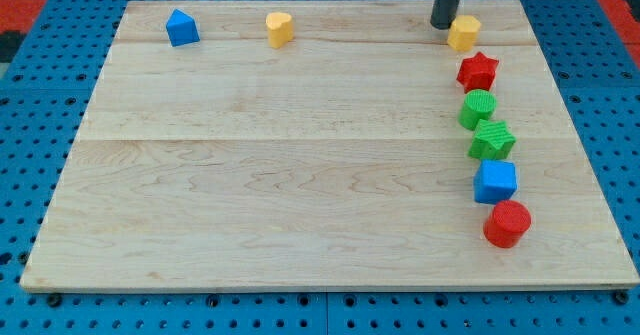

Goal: Move the yellow hexagon above the red star

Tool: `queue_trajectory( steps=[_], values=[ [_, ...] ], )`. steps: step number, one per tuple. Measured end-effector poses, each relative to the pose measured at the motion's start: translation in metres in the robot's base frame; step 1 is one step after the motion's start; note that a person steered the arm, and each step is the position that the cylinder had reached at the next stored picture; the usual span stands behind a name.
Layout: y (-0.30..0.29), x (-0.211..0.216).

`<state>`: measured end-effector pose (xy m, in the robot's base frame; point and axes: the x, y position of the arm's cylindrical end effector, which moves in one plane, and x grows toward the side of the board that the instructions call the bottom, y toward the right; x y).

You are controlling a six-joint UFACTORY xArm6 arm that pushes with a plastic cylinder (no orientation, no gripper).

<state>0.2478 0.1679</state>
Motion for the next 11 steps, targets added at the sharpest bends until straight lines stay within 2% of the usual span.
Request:
queue_trajectory(
  steps=[1, 2, 4, 5, 6, 8, 10, 11],
  values=[
    [-0.003, -0.031],
    [0.033, -0.026],
    [0.025, 0.018],
    [0.025, 0.019],
    [0.047, 0.001],
    [0.041, 0.038],
    [0.047, 0.013],
    [0.052, 0.04]
  ],
)
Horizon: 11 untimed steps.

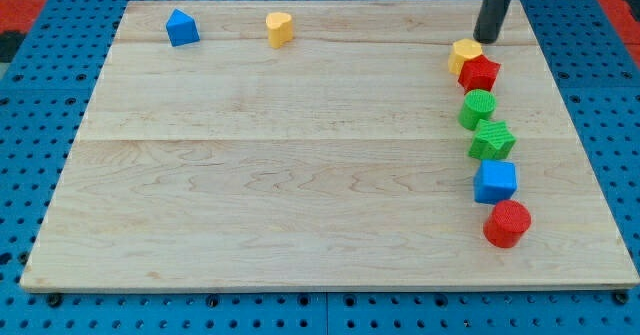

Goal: Move the yellow hexagon above the red star

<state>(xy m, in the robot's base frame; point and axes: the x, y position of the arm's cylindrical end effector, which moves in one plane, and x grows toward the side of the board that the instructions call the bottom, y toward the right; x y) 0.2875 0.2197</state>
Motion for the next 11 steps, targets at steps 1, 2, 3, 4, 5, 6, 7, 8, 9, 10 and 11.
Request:
queue_trajectory(
  steps=[1, 2, 3, 4, 5, 6, 7, 8, 9, 10, 11],
  values=[
    [0.0, 0.03],
    [0.0, 0.054],
    [0.001, 0.058],
    [0.026, 0.039],
    [0.025, 0.016],
    [0.046, 0.051],
    [0.052, 0.038],
    [-0.003, -0.039],
    [-0.057, -0.076],
    [-0.062, -0.046],
    [-0.061, -0.023]
  ],
)
